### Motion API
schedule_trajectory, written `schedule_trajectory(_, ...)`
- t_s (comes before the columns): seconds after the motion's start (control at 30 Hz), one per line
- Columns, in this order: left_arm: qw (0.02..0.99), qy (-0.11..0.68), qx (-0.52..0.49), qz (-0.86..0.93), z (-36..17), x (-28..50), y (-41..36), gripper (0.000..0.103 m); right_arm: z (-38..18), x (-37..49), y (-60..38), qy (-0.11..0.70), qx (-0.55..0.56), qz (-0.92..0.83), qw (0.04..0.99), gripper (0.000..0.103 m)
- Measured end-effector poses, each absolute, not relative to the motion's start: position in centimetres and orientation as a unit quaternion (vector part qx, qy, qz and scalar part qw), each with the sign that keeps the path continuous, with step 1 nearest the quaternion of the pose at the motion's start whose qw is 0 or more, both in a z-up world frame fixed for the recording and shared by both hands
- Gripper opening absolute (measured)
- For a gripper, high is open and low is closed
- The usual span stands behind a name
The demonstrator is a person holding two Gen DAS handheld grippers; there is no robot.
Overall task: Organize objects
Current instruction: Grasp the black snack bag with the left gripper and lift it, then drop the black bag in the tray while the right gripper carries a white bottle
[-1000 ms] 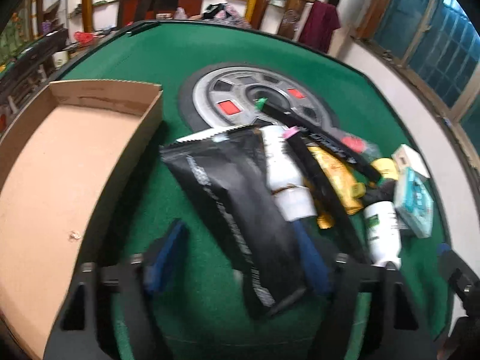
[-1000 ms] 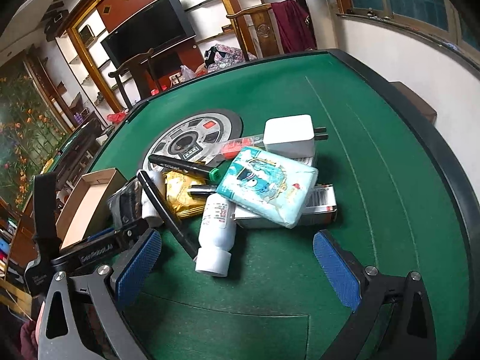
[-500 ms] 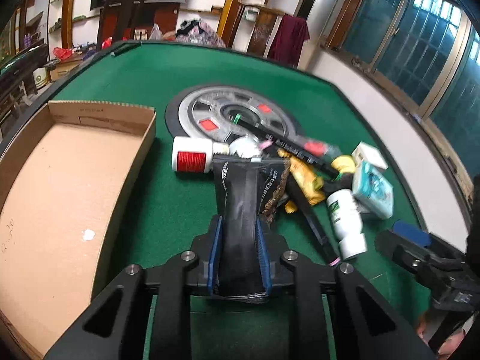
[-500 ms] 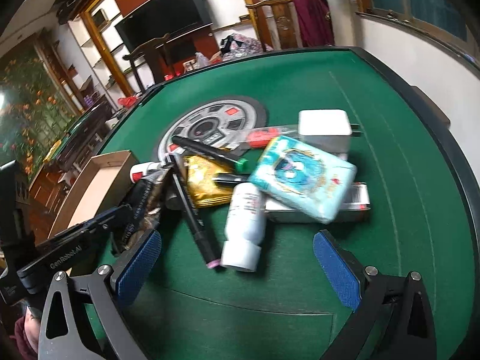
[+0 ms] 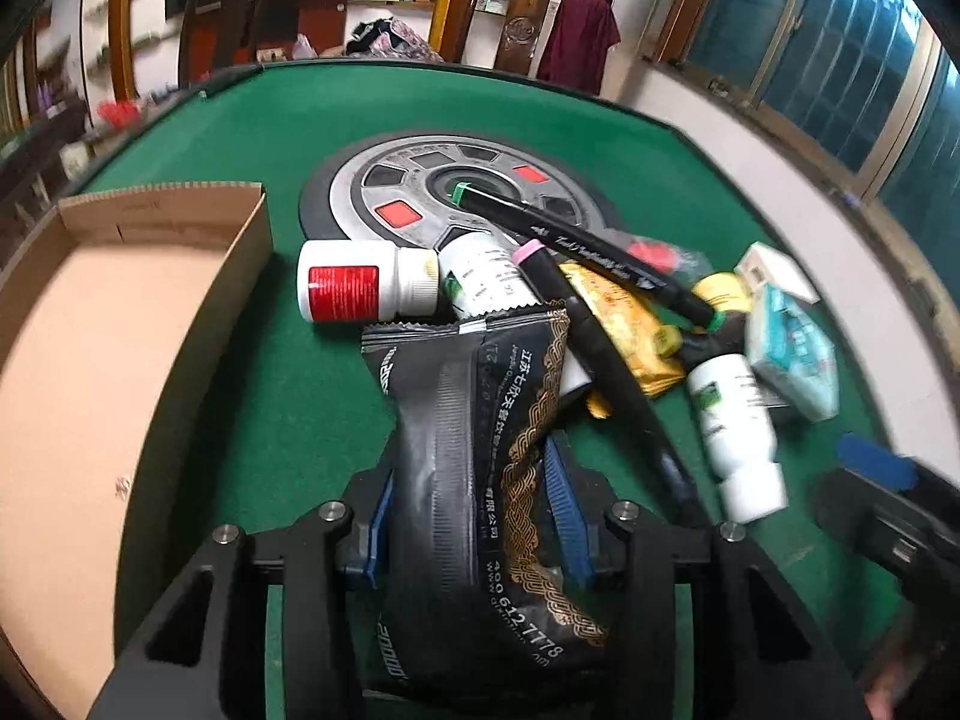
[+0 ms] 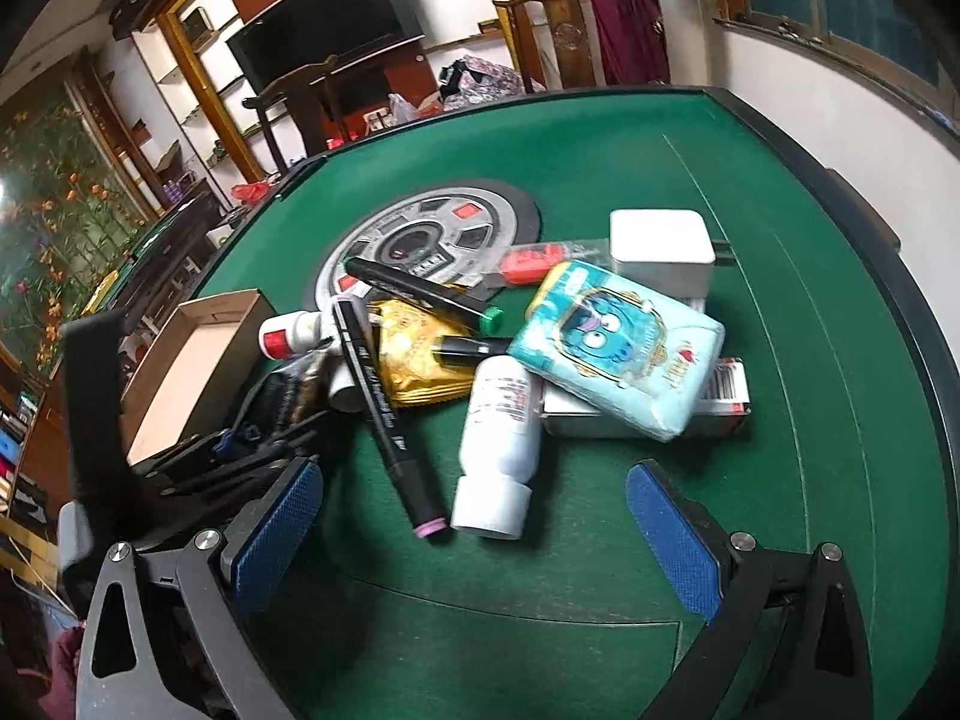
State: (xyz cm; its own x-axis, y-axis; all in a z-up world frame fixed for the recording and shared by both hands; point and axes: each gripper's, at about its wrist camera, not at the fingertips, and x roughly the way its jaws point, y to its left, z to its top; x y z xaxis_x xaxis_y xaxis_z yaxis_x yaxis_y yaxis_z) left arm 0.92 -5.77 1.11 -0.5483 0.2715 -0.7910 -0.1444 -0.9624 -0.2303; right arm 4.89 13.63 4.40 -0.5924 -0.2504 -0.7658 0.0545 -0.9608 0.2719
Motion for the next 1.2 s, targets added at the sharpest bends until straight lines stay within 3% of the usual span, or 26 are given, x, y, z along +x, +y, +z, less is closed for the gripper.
schedule_trajectory(0.1,0.139,-0.082,-0.442,0.882,2.4,2.4,-6.5,0.043,3.9,4.3,14.0,-0.127,0.45,-0.88,0.08,0.101)
schedule_trajectory(0.27,0.164,-0.112,-0.415,0.888,5.0,4.8,-8.5,0.043,3.4,2.8,12.7,-0.104,0.465,-0.877,0.063,0.088)
schedule_trajectory(0.37,0.166,-0.129,-0.411,0.887,5.7,5.4,-9.7,0.043,2.5,1.5,11.1,-0.067,0.483,-0.872,0.05,0.066)
schedule_trajectory(0.4,0.165,-0.132,-0.409,0.887,5.9,5.6,-10.1,0.043,1.9,1.0,10.6,-0.057,0.492,-0.868,0.044,0.053)
schedule_trajectory(0.53,0.16,-0.138,-0.408,0.888,5.8,6.6,-11.4,0.043,1.4,0.2,10.4,-0.047,0.487,-0.872,0.021,0.037)
schedule_trajectory(0.87,0.145,-0.174,-0.381,0.897,8.5,8.2,-17.2,0.043,4.8,3.9,12.9,-0.161,0.464,-0.866,0.093,0.037)
schedule_trajectory(1.2,0.086,-0.143,-0.403,0.9,9.3,3.0,-22.6,0.043,9.7,0.8,2.6,-0.194,0.472,-0.824,0.247,0.038)
